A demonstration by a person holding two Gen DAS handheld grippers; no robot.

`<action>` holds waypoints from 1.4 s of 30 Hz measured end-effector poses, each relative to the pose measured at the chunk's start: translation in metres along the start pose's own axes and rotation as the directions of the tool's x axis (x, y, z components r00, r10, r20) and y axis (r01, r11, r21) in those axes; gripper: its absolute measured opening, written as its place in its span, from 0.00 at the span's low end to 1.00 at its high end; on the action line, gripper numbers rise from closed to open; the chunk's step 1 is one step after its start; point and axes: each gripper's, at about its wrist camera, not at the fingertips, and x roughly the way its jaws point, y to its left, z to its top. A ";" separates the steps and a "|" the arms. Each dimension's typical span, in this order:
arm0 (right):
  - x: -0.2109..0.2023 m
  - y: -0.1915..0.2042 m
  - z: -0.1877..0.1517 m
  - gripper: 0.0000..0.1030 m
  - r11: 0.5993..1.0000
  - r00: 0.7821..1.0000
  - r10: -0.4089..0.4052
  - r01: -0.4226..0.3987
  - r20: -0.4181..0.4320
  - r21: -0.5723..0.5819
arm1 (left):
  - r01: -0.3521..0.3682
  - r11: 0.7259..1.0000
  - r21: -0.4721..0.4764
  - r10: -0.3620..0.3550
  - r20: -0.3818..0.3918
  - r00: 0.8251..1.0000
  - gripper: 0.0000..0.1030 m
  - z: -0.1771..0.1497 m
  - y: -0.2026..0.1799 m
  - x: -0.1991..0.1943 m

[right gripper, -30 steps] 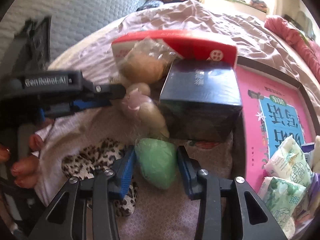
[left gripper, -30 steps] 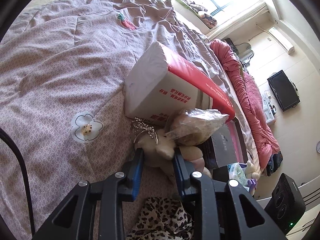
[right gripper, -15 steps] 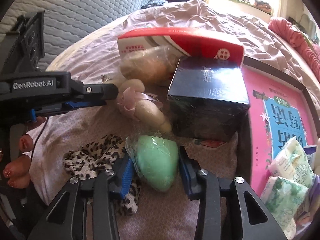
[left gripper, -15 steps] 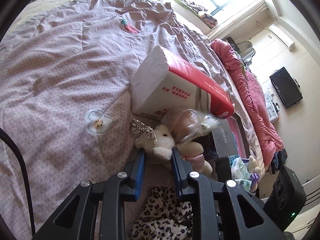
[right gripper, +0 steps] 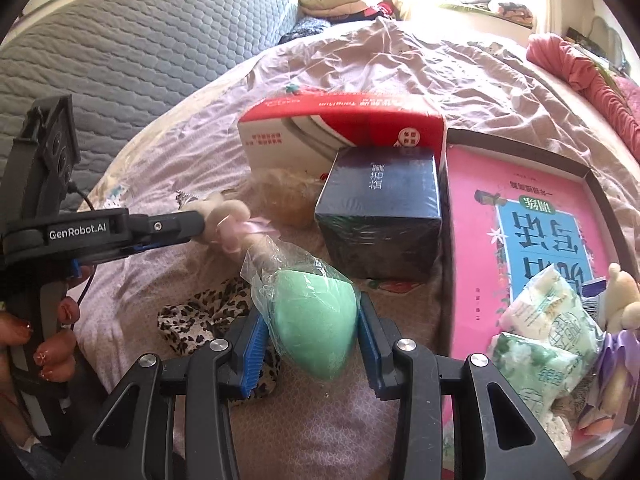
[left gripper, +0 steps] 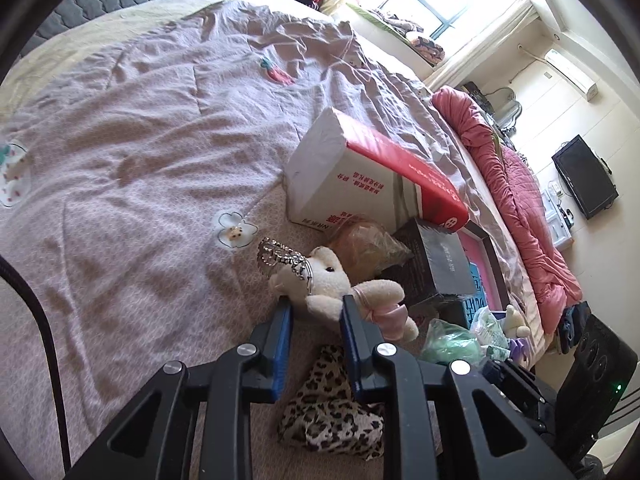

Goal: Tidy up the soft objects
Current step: 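Lift the bunny with left tool while right tool carries green sponge toward tray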

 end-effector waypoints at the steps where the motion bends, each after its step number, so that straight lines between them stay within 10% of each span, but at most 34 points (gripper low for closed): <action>1: -0.002 0.000 0.000 0.41 1.000 1.000 0.002 -0.002 0.006 0.000 | -0.002 1.000 -0.002 0.002 0.013 1.000 0.23 0.000 -0.001 -0.004; 16: -0.044 -0.014 0.006 0.41 1.000 0.992 -0.001 -0.002 0.129 0.030 | -0.037 0.997 0.074 0.025 0.164 0.986 0.23 0.002 -0.048 -0.058; 42: -0.130 -0.095 0.008 0.41 0.978 0.933 -0.154 0.096 0.327 0.187 | -0.011 0.967 0.253 -0.029 0.155 0.987 0.23 -0.014 -0.164 -0.061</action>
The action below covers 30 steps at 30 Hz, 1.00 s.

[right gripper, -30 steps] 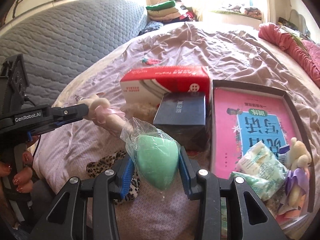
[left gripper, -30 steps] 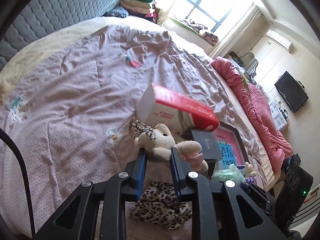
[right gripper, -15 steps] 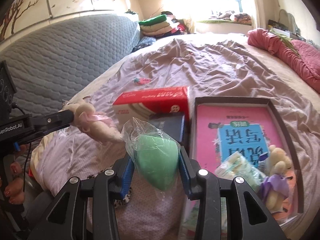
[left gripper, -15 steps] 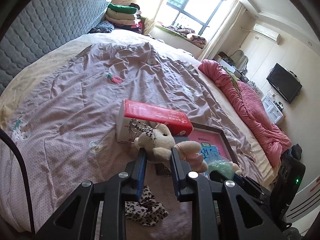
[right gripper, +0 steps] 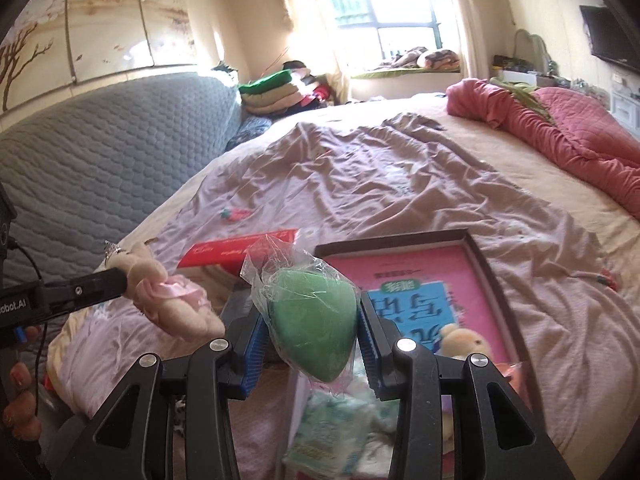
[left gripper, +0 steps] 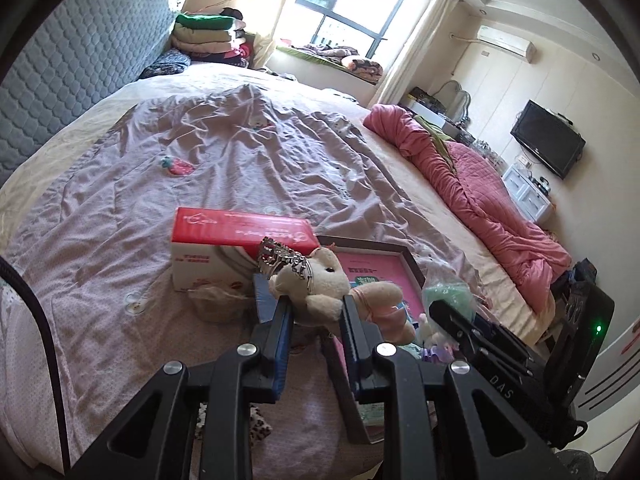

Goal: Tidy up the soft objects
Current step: 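Lift the bunny with left tool while right tool carries green sponge toward tray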

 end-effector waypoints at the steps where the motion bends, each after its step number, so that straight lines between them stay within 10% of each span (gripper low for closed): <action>1: -0.003 -0.005 0.001 0.41 1.000 1.000 -0.010 0.010 0.010 0.006 | 0.002 1.000 0.010 -0.002 -0.003 1.000 0.23 0.000 -0.006 0.002; 30: -0.035 -0.107 0.006 0.41 0.968 0.974 -0.206 0.187 0.099 0.167 | 0.037 0.989 0.146 -0.021 -0.105 0.994 0.23 -0.015 -0.086 0.060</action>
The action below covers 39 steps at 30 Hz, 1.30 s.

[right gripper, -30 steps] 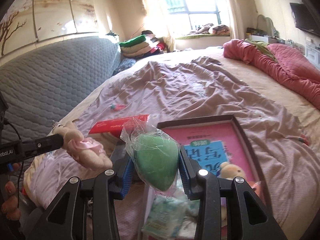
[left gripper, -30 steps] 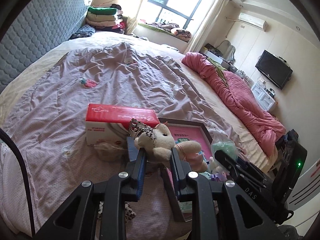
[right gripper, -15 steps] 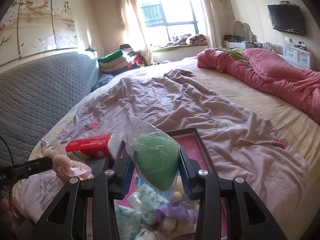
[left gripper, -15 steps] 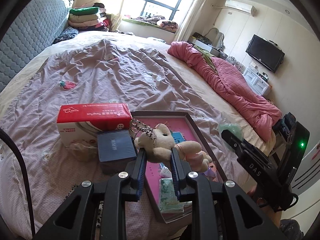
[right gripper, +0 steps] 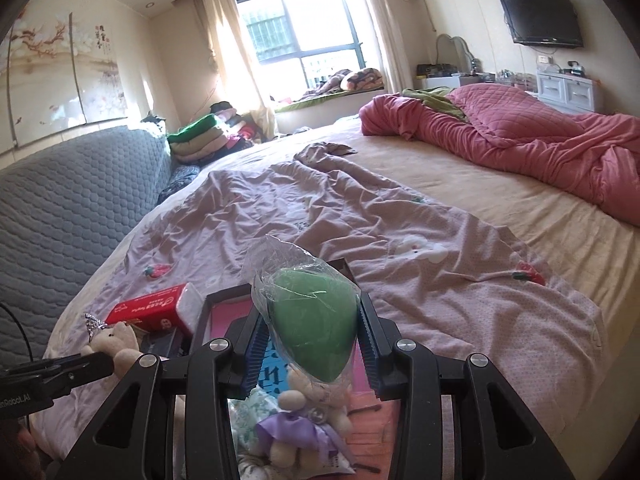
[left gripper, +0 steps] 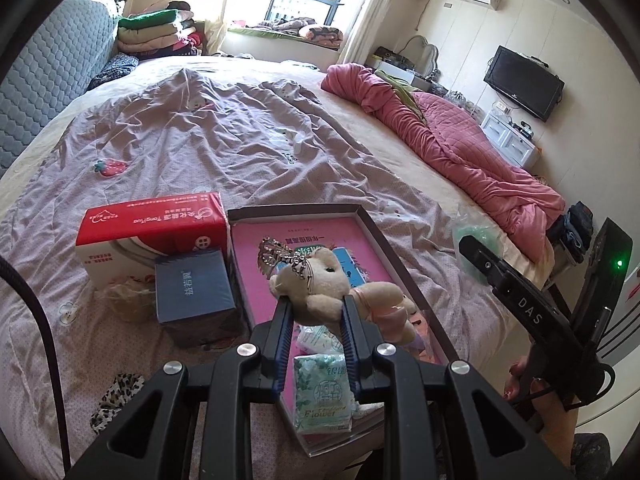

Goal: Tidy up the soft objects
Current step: 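Lift the bunny with left tool while right tool carries green sponge toward tray, then lower the bunny over tray with left tool while right tool lowers green sponge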

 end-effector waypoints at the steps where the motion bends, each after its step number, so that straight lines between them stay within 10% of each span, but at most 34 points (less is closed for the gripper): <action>1: 0.000 -0.002 0.000 0.41 1.000 1.000 -0.005 0.005 0.001 0.004 | 0.000 1.000 -0.007 0.000 0.007 1.000 0.23 0.000 -0.001 0.002; 20: 0.013 -0.020 -0.008 0.41 0.999 0.999 -0.028 0.029 -0.029 0.038 | -0.032 0.994 -0.106 0.031 -0.014 0.999 0.23 0.002 -0.002 0.054; 39: 0.043 -0.049 -0.025 0.41 0.991 0.982 -0.086 0.101 -0.167 0.089 | 0.087 0.983 -0.161 -0.100 -0.073 0.992 0.23 -0.012 0.024 0.058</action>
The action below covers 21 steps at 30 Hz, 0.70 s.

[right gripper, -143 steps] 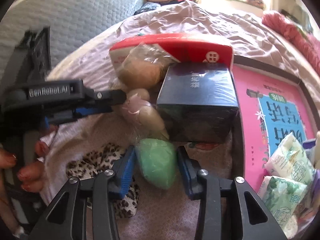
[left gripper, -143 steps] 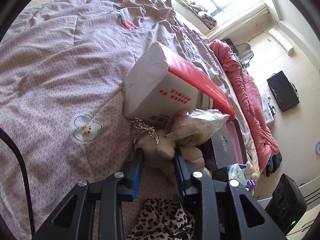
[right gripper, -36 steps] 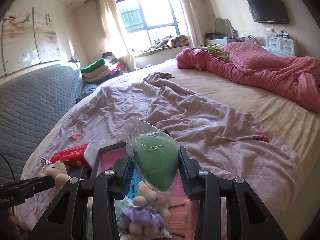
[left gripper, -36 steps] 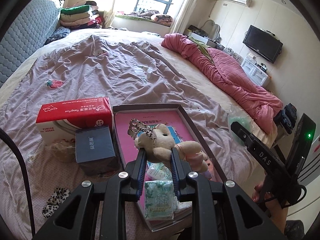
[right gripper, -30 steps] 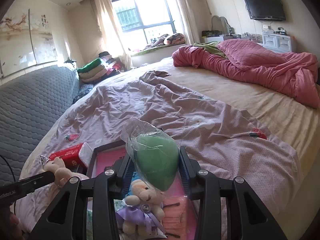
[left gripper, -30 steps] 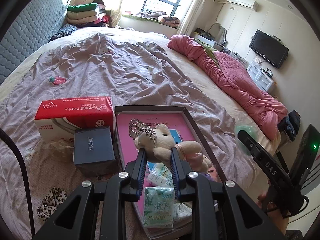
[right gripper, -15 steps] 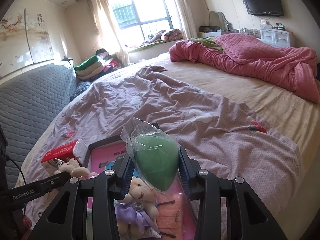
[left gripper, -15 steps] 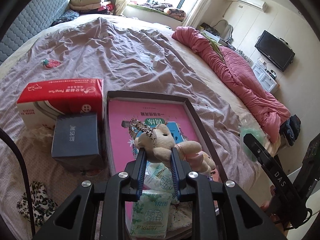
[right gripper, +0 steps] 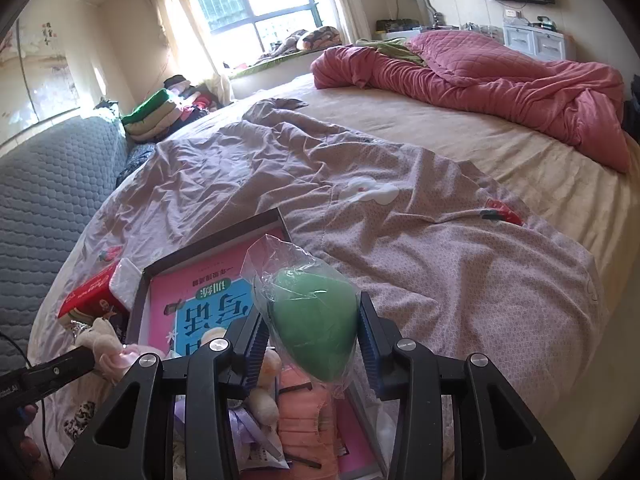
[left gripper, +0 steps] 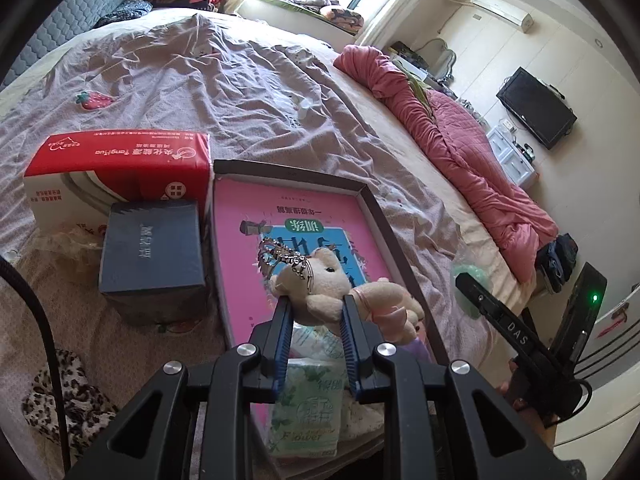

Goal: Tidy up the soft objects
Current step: 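Lower the bunny over tray with left tool while right tool lowers green sponge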

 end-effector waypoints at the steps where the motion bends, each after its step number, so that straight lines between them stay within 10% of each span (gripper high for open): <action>1: 0.000 0.001 0.000 0.41 1.000 1.000 -0.001 0.001 0.000 -0.005 | 0.000 1.000 0.008 0.000 -0.006 1.000 0.23 0.000 0.001 -0.002; 21: 0.024 0.009 -0.013 0.41 0.998 0.994 -0.023 0.017 -0.110 -0.058 | -0.079 0.994 0.070 0.086 -0.093 0.992 0.24 -0.008 0.001 0.028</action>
